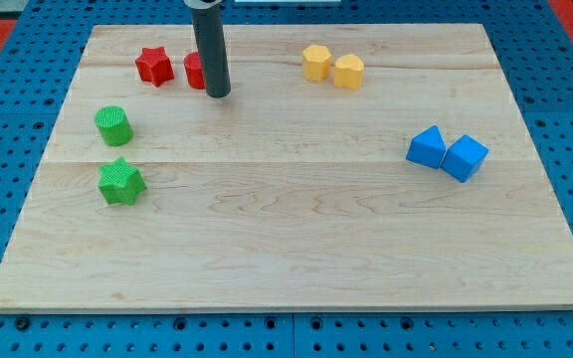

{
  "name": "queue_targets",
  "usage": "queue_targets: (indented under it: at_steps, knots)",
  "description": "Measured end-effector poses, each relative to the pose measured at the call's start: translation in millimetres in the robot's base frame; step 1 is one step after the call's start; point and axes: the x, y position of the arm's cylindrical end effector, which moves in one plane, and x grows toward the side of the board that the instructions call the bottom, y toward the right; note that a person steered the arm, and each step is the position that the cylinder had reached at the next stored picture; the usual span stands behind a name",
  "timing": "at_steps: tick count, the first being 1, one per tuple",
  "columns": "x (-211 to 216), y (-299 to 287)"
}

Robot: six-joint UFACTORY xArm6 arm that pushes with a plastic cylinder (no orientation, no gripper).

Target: Push the red circle towards the center using red star

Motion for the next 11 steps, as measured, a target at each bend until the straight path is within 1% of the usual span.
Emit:
queue_targets:
  at_steps: [1, 2, 3, 4, 5, 6, 7, 9, 10, 11]
  knots:
    - [1, -67]
    - [1, -108]
    - [20, -128]
    - [-33, -122]
    - [-36, -83]
    - [-66, -104]
    - [-105, -107]
    - [-21, -98]
    - [-29, -62]
    - [-60, -99]
